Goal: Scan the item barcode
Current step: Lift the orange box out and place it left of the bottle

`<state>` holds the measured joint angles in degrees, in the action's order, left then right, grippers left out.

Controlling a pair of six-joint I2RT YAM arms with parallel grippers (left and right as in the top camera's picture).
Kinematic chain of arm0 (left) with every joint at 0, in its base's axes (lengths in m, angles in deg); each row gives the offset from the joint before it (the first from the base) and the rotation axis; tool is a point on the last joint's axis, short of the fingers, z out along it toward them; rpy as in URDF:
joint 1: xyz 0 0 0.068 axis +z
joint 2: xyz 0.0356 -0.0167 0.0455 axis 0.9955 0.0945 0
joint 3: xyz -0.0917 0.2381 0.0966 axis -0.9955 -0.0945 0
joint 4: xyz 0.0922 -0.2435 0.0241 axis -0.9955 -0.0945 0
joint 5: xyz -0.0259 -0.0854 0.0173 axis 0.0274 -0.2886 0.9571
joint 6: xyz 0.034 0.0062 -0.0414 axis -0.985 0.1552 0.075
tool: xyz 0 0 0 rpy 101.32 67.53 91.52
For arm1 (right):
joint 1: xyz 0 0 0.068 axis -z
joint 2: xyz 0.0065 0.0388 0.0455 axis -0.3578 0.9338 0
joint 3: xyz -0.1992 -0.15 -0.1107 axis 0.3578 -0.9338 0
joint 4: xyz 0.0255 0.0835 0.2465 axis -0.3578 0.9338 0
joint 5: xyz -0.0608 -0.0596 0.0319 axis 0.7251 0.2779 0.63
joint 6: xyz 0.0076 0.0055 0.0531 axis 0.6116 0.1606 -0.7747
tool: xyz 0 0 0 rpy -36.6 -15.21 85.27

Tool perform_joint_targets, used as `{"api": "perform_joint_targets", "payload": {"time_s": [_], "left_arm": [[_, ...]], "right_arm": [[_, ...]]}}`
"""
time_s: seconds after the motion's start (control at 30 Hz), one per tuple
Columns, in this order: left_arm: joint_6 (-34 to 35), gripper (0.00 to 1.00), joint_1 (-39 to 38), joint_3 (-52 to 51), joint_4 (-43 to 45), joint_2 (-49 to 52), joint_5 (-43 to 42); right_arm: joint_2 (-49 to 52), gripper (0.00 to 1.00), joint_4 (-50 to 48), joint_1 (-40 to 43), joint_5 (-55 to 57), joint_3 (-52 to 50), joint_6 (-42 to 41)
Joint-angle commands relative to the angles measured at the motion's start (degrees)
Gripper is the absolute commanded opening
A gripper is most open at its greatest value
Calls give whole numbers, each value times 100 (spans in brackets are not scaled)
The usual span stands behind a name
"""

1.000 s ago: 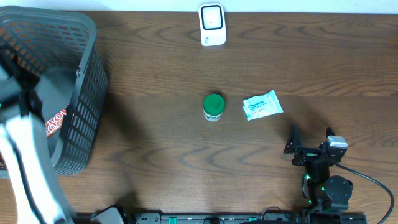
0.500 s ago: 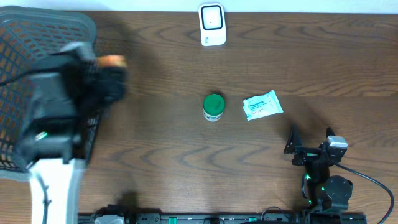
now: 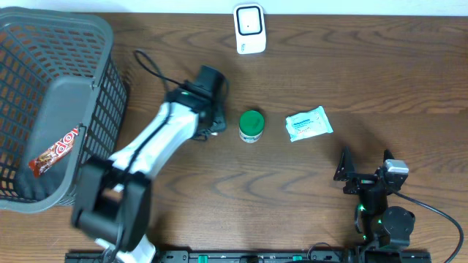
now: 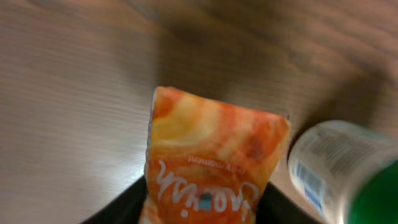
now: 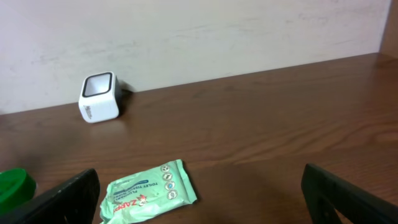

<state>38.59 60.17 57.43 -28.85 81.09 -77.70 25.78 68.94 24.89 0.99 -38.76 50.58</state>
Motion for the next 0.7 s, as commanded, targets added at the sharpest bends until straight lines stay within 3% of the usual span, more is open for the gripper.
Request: {"api": "perform_joint_targets", "payload": {"time_s": [0.0,0.07,0.27,0.57,0.67], "left_arm": [[393,73,-319,-26,162,422,173],[387,92,-332,-9,164,389,192],[-26,100,131,352,-63,-442,195],[-774,98,1720,684,-210,-2734,203],[-901,98,2245,684,-420,-3169,549]], "right_arm": [[-24,99,24,-39,9,-9,-59],[-24,99,24,-39,9,-9,-59],[-24,99,24,-39,7,-9,-59],[-24,99,24,-39,9,-9,-59],[-24,99,24,-39,7,-9,-57]]}}
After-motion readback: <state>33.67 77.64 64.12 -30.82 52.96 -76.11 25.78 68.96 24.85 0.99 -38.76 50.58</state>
